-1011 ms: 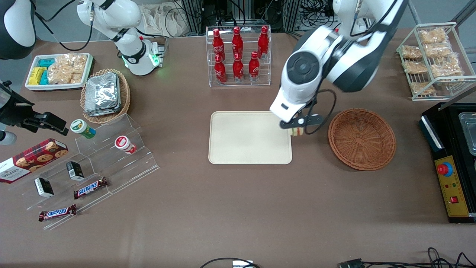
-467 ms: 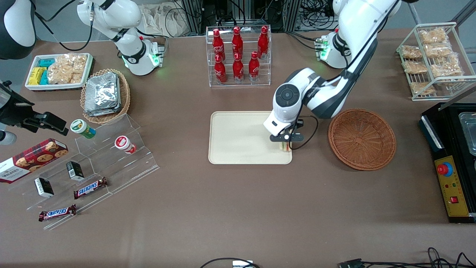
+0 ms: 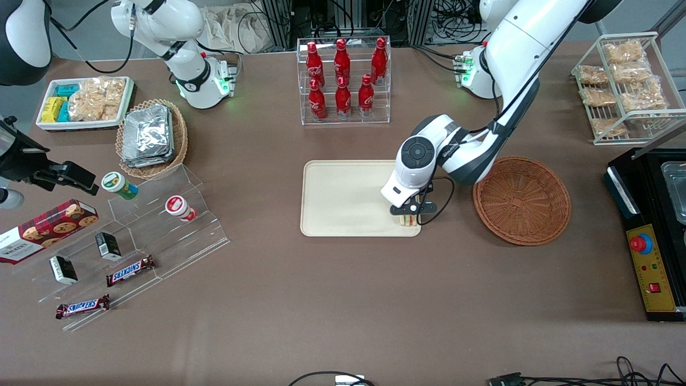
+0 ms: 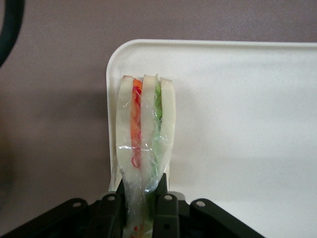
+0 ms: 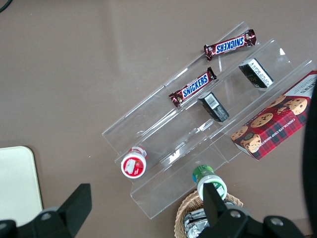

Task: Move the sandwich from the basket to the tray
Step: 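Lower the sandwich onto the tray near its edge by the basket, then open the left gripper and raise it away from the sandwich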

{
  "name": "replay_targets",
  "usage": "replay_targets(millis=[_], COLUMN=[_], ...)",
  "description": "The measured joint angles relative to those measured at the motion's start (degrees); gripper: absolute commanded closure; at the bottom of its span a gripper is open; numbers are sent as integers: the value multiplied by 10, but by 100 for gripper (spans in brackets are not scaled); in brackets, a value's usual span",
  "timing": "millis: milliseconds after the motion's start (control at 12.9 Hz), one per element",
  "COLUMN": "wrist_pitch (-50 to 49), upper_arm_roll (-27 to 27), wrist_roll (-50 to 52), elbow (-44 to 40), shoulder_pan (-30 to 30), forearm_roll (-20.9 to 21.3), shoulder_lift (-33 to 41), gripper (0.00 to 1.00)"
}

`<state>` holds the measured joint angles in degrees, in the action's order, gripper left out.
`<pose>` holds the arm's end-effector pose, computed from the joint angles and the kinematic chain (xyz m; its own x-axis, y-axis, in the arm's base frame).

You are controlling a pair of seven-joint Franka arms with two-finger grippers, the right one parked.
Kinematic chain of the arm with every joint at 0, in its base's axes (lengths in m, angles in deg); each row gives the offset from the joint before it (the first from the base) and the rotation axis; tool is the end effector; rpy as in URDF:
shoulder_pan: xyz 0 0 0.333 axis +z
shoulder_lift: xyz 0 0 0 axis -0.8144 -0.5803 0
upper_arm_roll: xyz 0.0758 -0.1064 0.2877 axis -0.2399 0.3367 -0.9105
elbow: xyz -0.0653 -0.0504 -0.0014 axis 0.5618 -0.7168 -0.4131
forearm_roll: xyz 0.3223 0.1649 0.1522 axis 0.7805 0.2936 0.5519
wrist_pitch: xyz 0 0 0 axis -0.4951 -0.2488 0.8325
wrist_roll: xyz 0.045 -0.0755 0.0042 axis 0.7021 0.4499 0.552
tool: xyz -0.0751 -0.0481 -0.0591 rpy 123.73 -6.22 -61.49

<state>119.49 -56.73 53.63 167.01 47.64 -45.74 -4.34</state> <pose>0.4820 -0.3525 0.2336 0.9938 0.0289 -0.1076 0.0216 -0.9974 -0.0685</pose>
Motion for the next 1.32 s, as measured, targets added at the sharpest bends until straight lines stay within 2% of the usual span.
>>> replay_targets(millis=[78,156,233,700,933,1011,1167,1322], wrist_pitch=[1,2,3,-8,-145,-199,-272,-302], upper_arm_roll=[0,0,0,0,1,-3,-63,-170], wrist_roll=[9,16,20,27,6,-21,-118,-258], elbow=[-1,-2,-3,-15,-65,-89,-125,-130], shoulder_pan=[0,0,0,2,14,18,17,16], forearm_roll=[0,0,0,0,-5,-20,-83,-126], shoulder_lift=[0,-1,-2,4,63,96,177,255], gripper=[69,28,0,0,0,0,0,0])
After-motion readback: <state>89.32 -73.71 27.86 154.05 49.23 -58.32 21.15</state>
